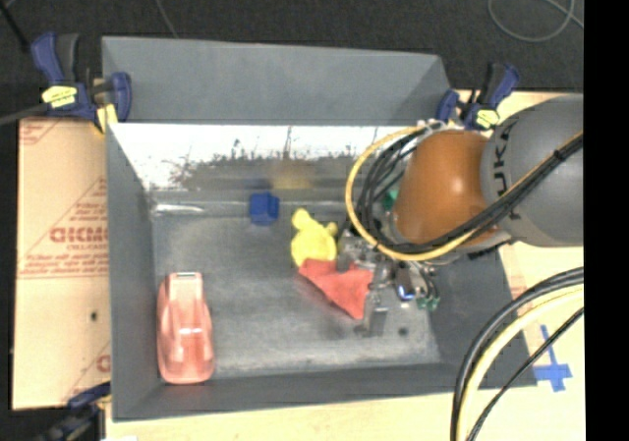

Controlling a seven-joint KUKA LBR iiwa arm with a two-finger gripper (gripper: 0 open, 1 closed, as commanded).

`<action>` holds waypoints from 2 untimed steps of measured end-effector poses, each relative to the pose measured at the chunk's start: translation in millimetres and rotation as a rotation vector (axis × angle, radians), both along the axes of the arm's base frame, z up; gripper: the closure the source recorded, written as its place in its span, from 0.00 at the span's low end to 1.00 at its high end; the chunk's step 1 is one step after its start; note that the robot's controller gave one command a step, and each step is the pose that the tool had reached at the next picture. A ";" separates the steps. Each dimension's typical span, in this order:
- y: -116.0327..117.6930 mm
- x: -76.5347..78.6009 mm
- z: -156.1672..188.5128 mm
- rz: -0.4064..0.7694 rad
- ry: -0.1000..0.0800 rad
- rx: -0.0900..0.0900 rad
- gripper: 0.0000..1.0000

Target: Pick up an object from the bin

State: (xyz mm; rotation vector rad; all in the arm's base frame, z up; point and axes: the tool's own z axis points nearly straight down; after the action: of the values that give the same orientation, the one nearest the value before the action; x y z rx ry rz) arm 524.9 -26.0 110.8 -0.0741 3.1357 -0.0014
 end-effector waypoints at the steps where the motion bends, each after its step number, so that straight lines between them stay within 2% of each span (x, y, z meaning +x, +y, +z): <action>1: -1.8 23.6 -31.5 0.069 -0.007 -0.002 1.00; 2: -1.8 23.7 -31.5 0.069 -0.007 -0.002 1.00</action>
Offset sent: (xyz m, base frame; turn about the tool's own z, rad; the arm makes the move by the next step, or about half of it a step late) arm 0.0000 0.0000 0.0000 0.0000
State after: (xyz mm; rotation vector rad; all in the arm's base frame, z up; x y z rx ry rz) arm 548.6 -27.8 79.4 -0.1822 3.1242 -0.0041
